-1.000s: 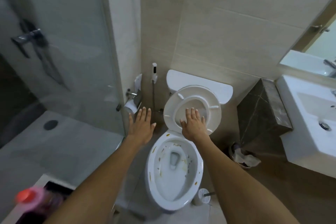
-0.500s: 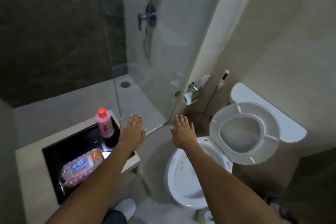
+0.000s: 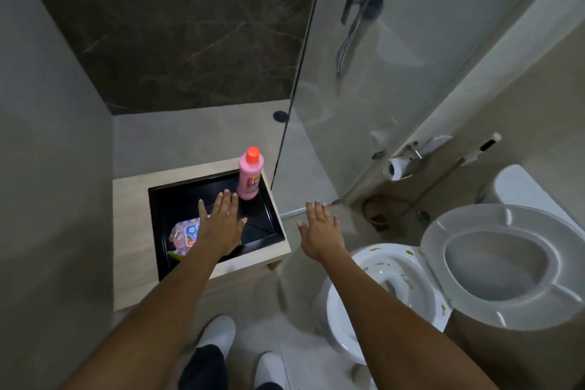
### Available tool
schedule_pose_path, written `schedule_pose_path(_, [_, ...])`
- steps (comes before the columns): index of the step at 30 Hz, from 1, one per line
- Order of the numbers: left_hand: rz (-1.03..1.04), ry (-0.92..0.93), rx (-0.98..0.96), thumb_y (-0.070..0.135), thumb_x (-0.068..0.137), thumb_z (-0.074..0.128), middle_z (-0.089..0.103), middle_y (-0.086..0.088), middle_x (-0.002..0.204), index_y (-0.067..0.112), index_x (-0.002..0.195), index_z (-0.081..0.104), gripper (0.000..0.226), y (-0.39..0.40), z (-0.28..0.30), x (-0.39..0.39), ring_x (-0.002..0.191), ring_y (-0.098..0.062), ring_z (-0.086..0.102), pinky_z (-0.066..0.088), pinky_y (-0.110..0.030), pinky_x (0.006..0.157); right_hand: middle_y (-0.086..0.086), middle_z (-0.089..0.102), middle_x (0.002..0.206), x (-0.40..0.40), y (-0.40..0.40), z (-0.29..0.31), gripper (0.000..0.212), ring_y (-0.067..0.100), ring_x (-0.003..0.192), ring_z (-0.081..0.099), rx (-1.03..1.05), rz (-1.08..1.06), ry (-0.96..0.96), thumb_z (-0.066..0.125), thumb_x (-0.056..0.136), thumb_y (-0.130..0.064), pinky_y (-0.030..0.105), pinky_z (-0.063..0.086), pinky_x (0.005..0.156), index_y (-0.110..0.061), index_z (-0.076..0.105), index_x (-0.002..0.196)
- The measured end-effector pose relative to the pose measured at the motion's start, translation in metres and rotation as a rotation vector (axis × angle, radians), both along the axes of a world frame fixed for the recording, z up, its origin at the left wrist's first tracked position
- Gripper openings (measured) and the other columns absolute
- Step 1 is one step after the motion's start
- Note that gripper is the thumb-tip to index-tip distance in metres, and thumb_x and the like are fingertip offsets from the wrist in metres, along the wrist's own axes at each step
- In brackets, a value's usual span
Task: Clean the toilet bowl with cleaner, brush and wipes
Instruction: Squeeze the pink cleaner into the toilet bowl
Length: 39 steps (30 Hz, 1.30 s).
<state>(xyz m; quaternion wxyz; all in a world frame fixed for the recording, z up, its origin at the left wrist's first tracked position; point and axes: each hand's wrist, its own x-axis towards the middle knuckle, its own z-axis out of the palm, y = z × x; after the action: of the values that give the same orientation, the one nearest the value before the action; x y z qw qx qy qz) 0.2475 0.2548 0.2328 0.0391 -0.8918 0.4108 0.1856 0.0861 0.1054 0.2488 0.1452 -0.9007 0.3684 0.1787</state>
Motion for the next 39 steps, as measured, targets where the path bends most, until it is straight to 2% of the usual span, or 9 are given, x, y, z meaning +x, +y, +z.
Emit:
schedule_pose_path(7, [-0.058,0.008,0.007,0.042,0.102,0.021,-0.007,-0.008,0.159,0.009,0.151,-0.004,0.065,-0.014,-0.031,0.08,0.147,-0.02,-0.005,0.001,-0.054,0.114,0.008,-0.002,0.161,0.064,0.002,-0.056,0.06,0.022,0.148,-0.005,0.065,-0.042,-0.011,0.022,0.103,-0.036,0.043,0.003,0.119,-0.012,0.0,0.154])
schedule_pose_path(14, [-0.166,-0.044,-0.044,0.044,0.102,0.022,-0.007,-0.007,0.159,0.011,0.152,-0.003,0.065,-0.062,-0.051,0.148,0.147,-0.019,-0.004,0.002,-0.051,0.115,0.008,0.0,0.161,0.115,-0.014,-0.114,0.061,0.022,0.148,-0.001,0.072,-0.114,-0.078,0.026,0.103,-0.036,0.042,0.005,0.118,-0.013,0.002,0.153])
schedule_pose_path(24, [-0.483,-0.054,-0.245,0.042,0.102,0.02,-0.008,0.0,0.16,0.018,0.152,-0.004,0.06,-0.136,-0.058,0.164,0.146,-0.013,-0.006,-0.003,-0.046,0.116,0.007,-0.001,0.161,0.138,-0.043,-0.165,0.061,0.022,0.148,-0.002,0.084,-0.197,-0.151,0.025,0.103,-0.04,0.042,0.005,0.118,-0.015,0.001,0.154])
schedule_pose_path(27, [-0.615,-0.128,-0.237,0.036,0.104,0.02,-0.005,0.004,0.16,0.022,0.153,0.0,0.054,-0.138,-0.066,0.166,0.146,-0.012,-0.004,-0.004,-0.049,0.115,0.007,-0.002,0.161,0.144,-0.045,-0.171,0.062,0.021,0.148,-0.003,0.091,-0.187,-0.169,0.024,0.102,-0.041,0.041,0.004,0.118,-0.016,0.0,0.154])
schedule_pose_path(30, [-0.612,-0.141,-0.258,0.025,0.104,0.027,0.003,0.005,0.16,0.021,0.152,0.008,0.052,-0.135,-0.071,0.173,0.146,-0.01,-0.001,-0.004,-0.047,0.115,0.006,0.0,0.161,0.154,-0.045,-0.176,0.065,0.021,0.148,-0.001,0.092,-0.174,-0.216,0.028,0.102,-0.043,0.042,0.005,0.118,-0.016,0.001,0.154])
schedule_pose_path(33, [-0.619,-0.115,-0.34,0.008,0.096,0.043,0.017,0.001,0.158,0.018,0.15,0.021,0.06,-0.125,-0.075,0.187,0.146,-0.014,0.01,0.006,-0.045,0.116,0.004,0.004,0.161,0.173,-0.044,-0.183,0.067,0.02,0.148,0.002,0.085,-0.141,-0.29,0.032,0.1,-0.045,0.042,0.009,0.12,-0.016,0.004,0.154])
schedule_pose_path(36, [-0.647,-0.13,-0.488,-0.008,0.075,0.066,0.046,-0.008,0.144,0.01,0.14,0.044,0.071,-0.105,-0.083,0.205,0.132,-0.025,0.044,0.035,-0.05,0.103,0.003,0.007,0.161,0.195,-0.038,-0.191,0.076,0.019,0.148,0.005,0.104,-0.105,-0.388,0.033,0.093,-0.056,0.044,0.013,0.119,-0.017,0.007,0.153])
schedule_pose_path(37, [-0.623,-0.103,-0.523,-0.012,0.068,0.07,0.05,-0.01,0.14,0.009,0.137,0.047,0.076,-0.097,-0.089,0.213,0.128,-0.026,0.049,0.04,-0.05,0.099,0.003,0.008,0.161,0.202,-0.034,-0.194,0.081,0.019,0.148,0.006,0.122,-0.091,-0.42,0.036,0.09,-0.058,0.043,0.013,0.119,-0.017,0.007,0.153])
schedule_pose_path(39, [-0.563,-0.01,-0.583,-0.021,0.061,0.068,0.05,-0.01,0.14,0.01,0.139,0.043,0.087,-0.082,-0.098,0.224,0.128,-0.022,0.046,0.04,-0.041,0.101,0.002,0.009,0.161,0.214,-0.024,-0.203,0.086,0.019,0.148,0.007,0.13,-0.08,-0.48,0.047,0.088,-0.056,0.043,0.013,0.12,-0.015,0.009,0.153])
